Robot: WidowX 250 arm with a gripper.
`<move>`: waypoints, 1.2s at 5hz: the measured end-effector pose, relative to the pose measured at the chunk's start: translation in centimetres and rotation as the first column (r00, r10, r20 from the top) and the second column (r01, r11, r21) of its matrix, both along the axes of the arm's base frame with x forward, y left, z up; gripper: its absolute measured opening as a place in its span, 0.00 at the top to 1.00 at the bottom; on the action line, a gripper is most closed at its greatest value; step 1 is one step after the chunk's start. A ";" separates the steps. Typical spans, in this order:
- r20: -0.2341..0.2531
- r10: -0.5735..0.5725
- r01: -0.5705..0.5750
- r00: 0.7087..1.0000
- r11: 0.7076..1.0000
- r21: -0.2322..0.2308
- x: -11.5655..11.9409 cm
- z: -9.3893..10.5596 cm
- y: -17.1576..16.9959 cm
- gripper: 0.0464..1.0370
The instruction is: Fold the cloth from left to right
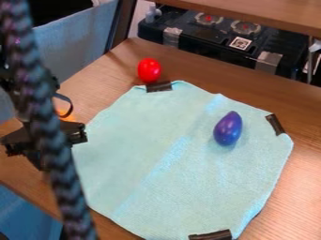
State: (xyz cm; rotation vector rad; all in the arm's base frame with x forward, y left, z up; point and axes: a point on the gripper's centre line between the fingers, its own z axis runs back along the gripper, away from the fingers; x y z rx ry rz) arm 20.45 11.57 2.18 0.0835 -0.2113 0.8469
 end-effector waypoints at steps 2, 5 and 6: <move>-0.043 0.046 -0.045 0.998 0.999 0.019 0.0 -0.4 0.4 0.61; -0.052 0.092 -0.091 0.994 0.996 0.025 0.5 -0.6 0.9 0.55; -0.053 0.096 -0.095 0.994 0.995 0.023 0.7 -0.6 0.9 0.79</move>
